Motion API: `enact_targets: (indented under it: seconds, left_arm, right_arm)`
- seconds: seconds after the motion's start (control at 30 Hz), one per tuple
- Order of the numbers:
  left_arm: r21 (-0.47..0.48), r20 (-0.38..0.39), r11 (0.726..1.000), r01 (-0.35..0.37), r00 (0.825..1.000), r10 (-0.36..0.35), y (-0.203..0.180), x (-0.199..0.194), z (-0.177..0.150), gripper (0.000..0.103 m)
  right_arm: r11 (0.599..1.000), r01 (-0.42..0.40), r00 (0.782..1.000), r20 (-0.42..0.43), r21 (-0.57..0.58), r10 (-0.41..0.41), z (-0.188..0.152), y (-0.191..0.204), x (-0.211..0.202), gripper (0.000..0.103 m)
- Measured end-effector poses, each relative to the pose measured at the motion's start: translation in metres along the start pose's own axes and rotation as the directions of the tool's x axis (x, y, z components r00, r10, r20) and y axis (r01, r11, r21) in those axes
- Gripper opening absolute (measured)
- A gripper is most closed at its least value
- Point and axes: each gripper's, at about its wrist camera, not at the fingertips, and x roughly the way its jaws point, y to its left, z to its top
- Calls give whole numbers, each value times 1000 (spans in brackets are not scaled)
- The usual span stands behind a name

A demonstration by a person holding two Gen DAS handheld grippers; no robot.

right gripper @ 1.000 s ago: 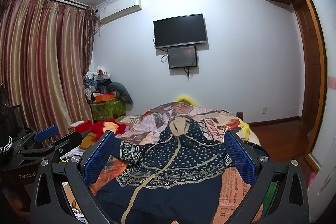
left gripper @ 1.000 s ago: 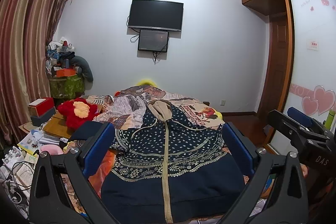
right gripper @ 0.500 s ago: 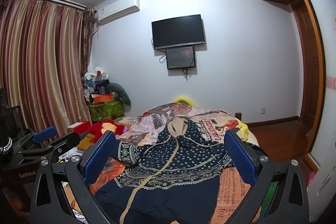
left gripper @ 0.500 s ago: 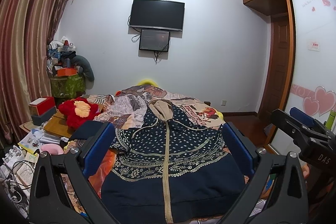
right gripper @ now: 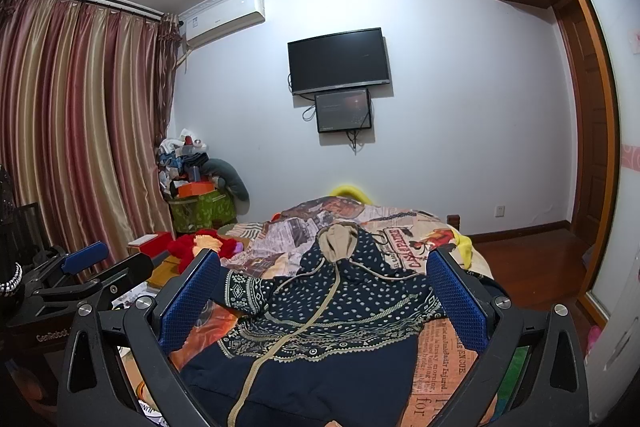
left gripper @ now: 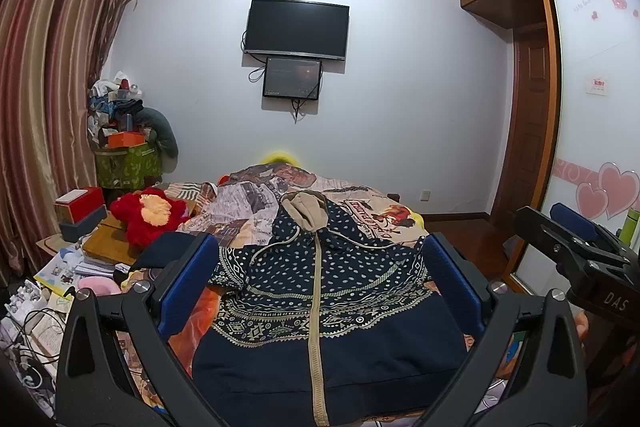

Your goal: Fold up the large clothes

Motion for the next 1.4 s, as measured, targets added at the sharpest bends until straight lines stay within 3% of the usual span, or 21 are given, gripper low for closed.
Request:
enact_targets:
  seconds: [1.03,1.4]
  left_arm:
    - [-13,-11,1000,2,1000,-2,3,8,-2,103]
    - [2,-28,997,-72,997,72,30,50,5,103]
  right_arm:
    - [1000,3,1000,-10,2,-3,1,-2,2,103]
    - [999,15,998,-55,-29,-16,6,-3,50,103]
